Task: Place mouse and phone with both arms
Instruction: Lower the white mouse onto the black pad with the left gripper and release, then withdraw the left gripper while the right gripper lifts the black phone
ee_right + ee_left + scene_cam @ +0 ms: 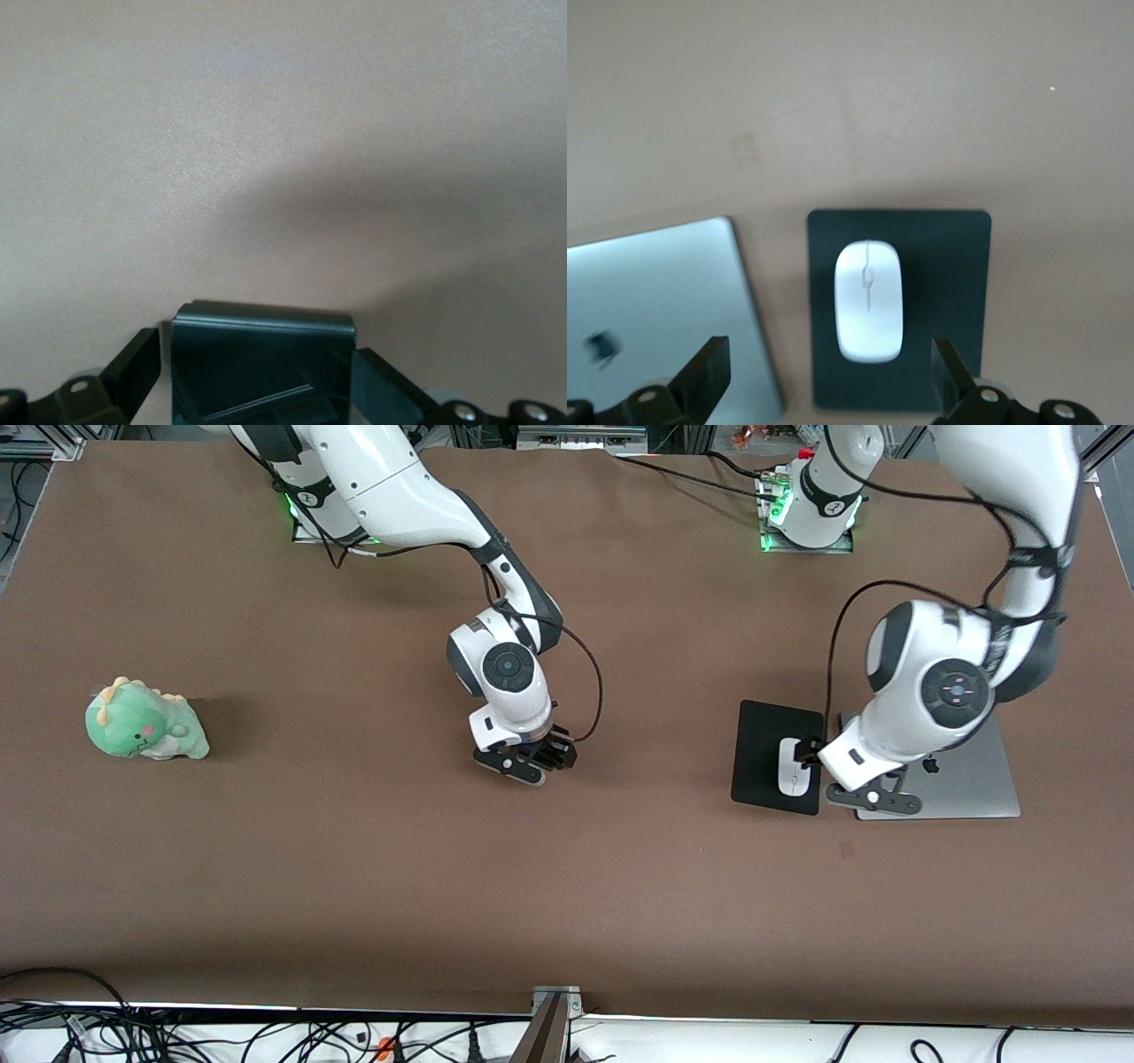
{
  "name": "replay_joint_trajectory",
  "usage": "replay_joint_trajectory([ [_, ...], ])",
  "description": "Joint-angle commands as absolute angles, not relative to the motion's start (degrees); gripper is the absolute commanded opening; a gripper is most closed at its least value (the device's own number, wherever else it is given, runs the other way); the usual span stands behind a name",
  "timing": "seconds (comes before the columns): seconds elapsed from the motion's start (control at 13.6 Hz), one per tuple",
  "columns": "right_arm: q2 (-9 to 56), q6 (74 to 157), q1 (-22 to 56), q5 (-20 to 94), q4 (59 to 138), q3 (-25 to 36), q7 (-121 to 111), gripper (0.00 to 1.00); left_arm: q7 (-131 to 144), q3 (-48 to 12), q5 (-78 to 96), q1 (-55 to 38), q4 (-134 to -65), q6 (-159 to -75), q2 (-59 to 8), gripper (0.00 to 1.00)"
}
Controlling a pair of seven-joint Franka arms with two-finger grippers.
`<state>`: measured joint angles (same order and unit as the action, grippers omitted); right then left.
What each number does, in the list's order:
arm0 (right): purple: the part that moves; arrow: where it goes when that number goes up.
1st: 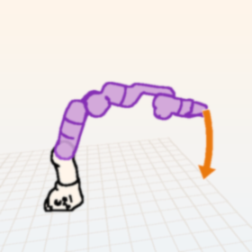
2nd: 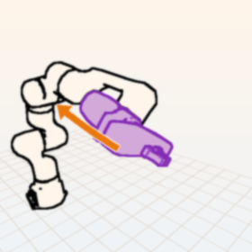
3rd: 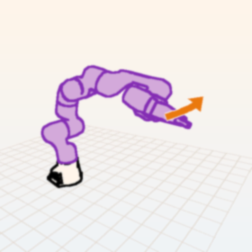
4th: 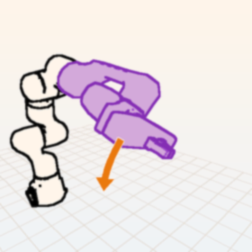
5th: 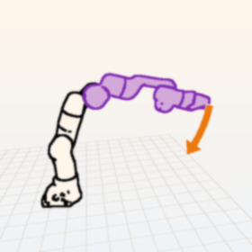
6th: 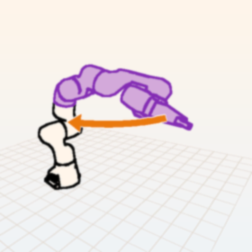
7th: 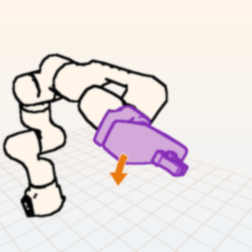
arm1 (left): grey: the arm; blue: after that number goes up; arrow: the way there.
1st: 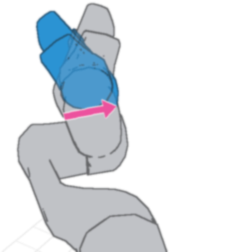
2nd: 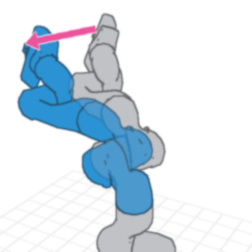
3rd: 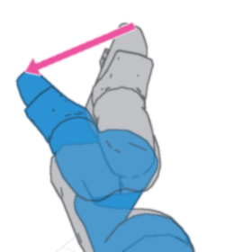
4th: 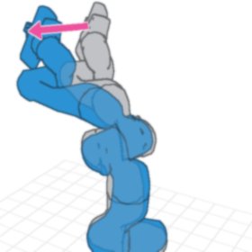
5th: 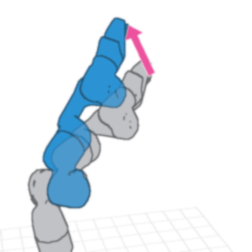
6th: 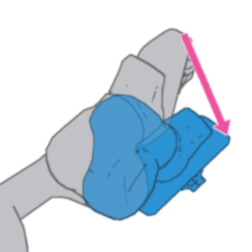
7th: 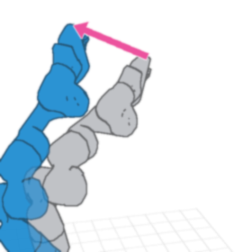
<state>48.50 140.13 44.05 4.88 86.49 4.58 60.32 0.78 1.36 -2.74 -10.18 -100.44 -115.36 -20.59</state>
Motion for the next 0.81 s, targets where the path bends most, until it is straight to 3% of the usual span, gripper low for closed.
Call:
replay_joint_trajectory([
  [0.0, 48.3, 137.5, 44.5, 3.9, 85.3, 5.0, 60.9, 1.0, -1.6, 1.1, -3.6, -8.5, -89.3, -102.1, -21.0, 1.0],
  [0.22, 48.5, 137.7, 44.3, 3.9, 85.3, 5.0, 61.1, 1.0, -0.6, 0.8, -3.3, -8.5, -78.1, -87.6, -20.5, 1.0],
  [0.44, 49.0, 138.1, 44.7, 4.0, 85.3, 5.0, 62.4, 1.0, -1.8, 0.9, -2.9, -7.5, -77.2, -85.1, -16.3, 1.0],
  [0.51, 49.0, 138.1, 44.6, 3.9, 85.3, 4.9, 62.4, 0.96, -1.9, 0.5, -2.6, -6.8, -77.6, -84.3, -14.4, 1.0],
  [0.59, 49.0, 138.1, 44.7, 3.9, 85.3, 4.9, 62.3, 0.8, -1.9, 0.4, -2.3, -6.6, -78.0, -83.9, -13.5, 1.0],
  [0.73, 49.0, 138.0, 44.6, 4.0, 85.3, 4.9, 61.4, 0.59, -2.3, 0.5, -2.1, -5.6, -81.1, -83.2, -10.8, 1.0],
])
